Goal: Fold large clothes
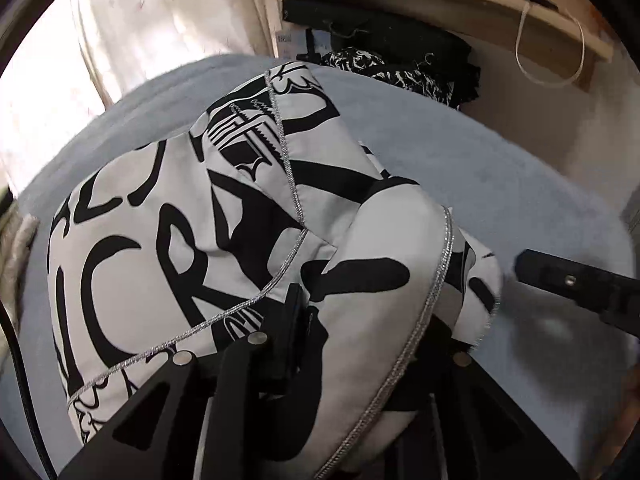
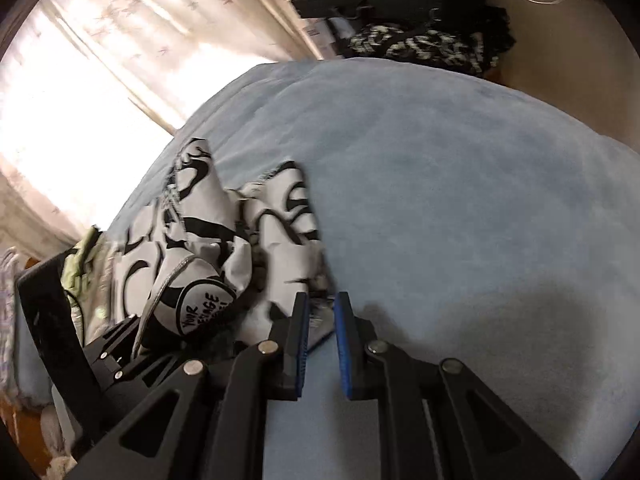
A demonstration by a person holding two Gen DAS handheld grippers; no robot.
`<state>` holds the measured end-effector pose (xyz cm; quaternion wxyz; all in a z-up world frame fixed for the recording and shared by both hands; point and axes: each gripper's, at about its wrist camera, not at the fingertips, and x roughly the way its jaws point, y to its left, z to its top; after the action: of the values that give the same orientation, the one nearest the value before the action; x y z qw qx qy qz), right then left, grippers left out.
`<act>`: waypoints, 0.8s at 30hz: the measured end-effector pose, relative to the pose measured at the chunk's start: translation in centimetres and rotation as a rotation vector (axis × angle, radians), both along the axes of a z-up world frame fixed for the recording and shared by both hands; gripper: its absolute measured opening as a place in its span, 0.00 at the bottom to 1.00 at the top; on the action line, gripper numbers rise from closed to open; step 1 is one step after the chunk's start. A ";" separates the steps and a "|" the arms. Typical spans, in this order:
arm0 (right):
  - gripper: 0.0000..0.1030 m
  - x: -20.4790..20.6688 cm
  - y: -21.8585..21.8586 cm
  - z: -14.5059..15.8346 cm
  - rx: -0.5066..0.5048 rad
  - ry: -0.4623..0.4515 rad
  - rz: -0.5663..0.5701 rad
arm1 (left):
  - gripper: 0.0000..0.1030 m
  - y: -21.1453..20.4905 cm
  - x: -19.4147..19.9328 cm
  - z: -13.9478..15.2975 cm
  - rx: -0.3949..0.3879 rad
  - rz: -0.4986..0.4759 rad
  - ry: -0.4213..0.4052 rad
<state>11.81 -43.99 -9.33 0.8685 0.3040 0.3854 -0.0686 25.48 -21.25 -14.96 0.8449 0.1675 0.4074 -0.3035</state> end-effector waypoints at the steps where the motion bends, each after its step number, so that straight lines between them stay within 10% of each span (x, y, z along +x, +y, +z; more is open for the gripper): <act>1: 0.26 0.0 0.2 0.3 0.001 -0.012 0.015 | 0.19 0.6 -0.1 0.5 -0.016 0.005 0.019; 4: 0.40 0.0 0.4 2.1 0.007 -0.067 0.043 | 0.26 0.4 -0.7 1.5 0.006 -0.006 0.020; 8: 0.43 0.2 0.3 3.7 0.024 -0.096 0.067 | 0.83 -1.5 -1.5 0.5 0.001 -0.055 0.090; 15: 0.43 0.9 0.4 3.7 0.062 -0.073 0.139 | 0.83 -1.4 -4.4 2.3 -0.064 -0.094 0.058; 24: 0.42 6.6 1.7 0.3 0.232 0.047 0.313 | 0.83 11.3 -3.1 5.8 -0.176 0.155 0.019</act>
<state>18.39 -42.30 -9.04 0.8184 0.3368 0.4535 0.1053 22.42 -9.96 -9.11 0.8732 0.0579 0.3991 -0.2735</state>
